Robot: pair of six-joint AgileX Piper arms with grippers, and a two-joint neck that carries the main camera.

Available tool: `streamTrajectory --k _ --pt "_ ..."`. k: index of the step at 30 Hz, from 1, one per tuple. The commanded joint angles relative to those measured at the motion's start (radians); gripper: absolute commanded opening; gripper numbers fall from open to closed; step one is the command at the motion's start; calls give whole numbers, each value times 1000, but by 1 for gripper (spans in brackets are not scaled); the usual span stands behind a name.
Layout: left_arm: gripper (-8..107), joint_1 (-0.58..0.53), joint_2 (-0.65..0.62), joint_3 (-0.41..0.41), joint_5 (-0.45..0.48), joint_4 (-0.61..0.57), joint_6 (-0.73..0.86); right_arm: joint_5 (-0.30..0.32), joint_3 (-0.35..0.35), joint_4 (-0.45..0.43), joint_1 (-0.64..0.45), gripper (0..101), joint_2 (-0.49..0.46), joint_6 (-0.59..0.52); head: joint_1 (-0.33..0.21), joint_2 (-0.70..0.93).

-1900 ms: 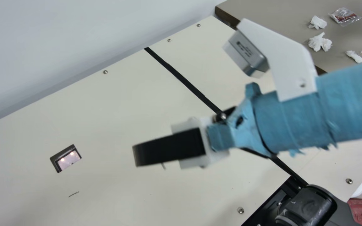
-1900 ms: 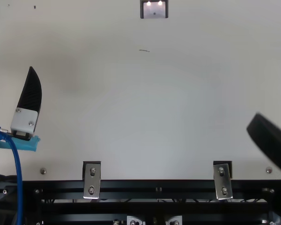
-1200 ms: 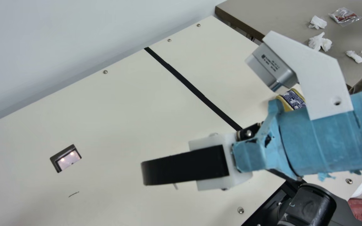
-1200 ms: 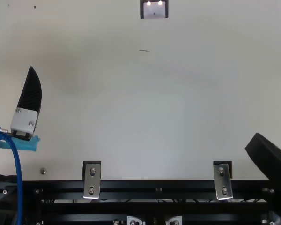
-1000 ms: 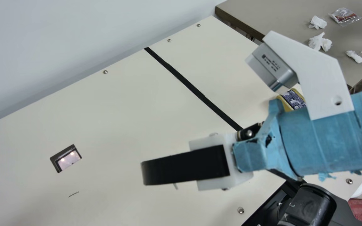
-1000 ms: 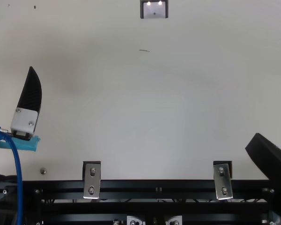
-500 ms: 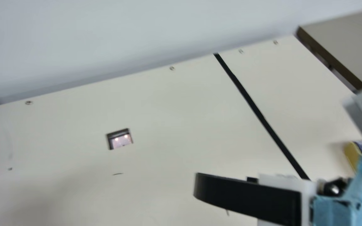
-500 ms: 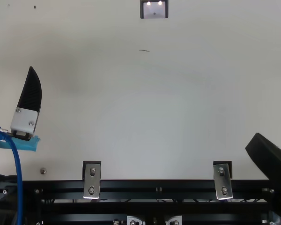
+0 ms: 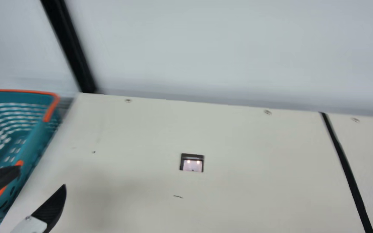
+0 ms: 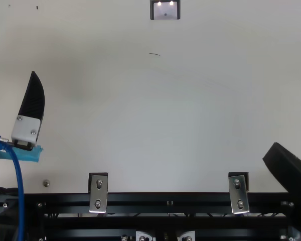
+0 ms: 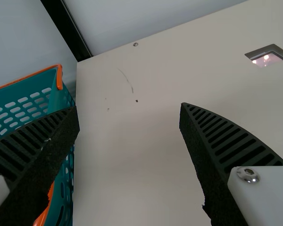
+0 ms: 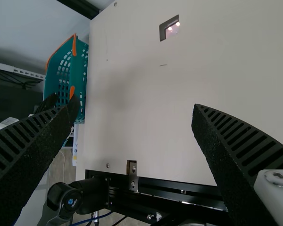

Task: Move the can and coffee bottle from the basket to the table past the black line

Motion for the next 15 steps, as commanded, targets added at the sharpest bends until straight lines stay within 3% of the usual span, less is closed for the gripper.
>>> streamTrajectory --k 1,15 --pt "90 0 0 0 0 0 0 0 0 0 0 101 0 0 -29 62" --pt "90 0 0 0 0 0 0 0 0 0 0 101 0 0 -56 401"
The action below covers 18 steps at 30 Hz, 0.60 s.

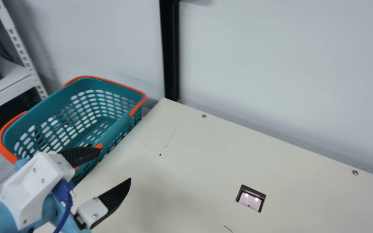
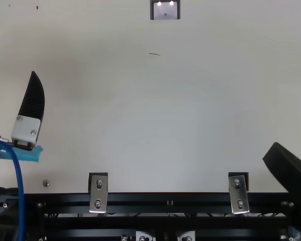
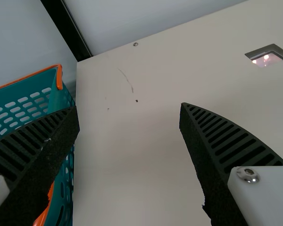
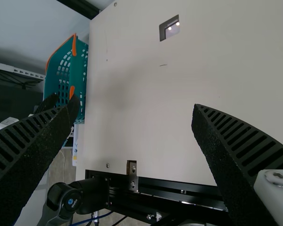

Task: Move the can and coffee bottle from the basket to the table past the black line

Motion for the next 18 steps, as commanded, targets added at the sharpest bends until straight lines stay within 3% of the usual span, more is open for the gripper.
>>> streamTrajectory --k 1,18 --pt "90 0 0 0 0 0 0 0 0 0 0 101 0 0 -31 46" --pt "90 -8 6 -4 -7 43 -53 0 0 0 0 101 0 0 -31 63"
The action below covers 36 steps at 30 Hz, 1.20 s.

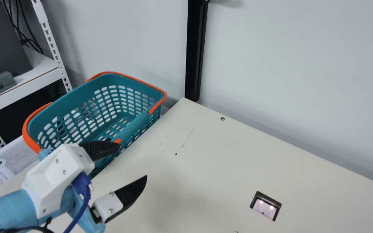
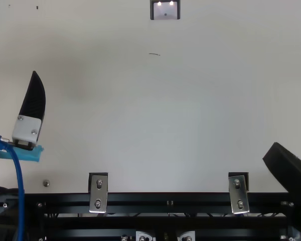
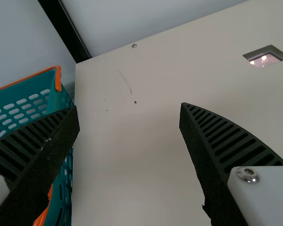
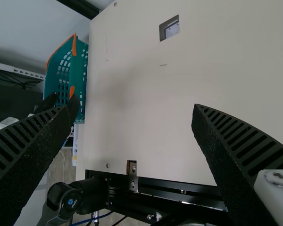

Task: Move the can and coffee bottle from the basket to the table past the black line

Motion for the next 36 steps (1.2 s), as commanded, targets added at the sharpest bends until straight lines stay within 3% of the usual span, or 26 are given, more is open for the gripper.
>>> streamTrajectory --k 1,17,36 --pt "90 -3 7 -6 -7 20 -34 0 0 0 0 101 0 0 -26 12" --pt "90 163 205 -158 -84 80 -256 0 0 0 0 101 0 0 -26 12" --pt "90 404 615 -488 -70 86 -353 0 0 0 0 101 0 0 -26 12"
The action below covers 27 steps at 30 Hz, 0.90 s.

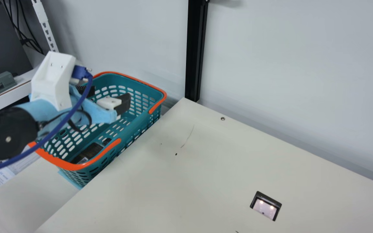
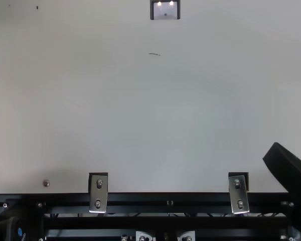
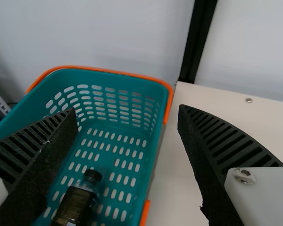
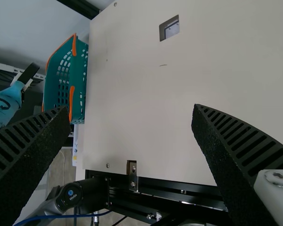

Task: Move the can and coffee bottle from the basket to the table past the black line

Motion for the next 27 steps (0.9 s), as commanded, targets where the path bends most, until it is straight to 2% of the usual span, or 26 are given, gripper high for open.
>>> streamTrajectory --k 1,16,27 --pt "90 27 78 -60 16 0 9 0 0 0 0 101 0 0 -31 12" --pt "90 172 410 -344 243 -76 204 0 0 0 0 101 0 0 -31 12" --pt "90 235 632 -508 347 -23 249 0 0 0 0 101 0 0 -31 12"
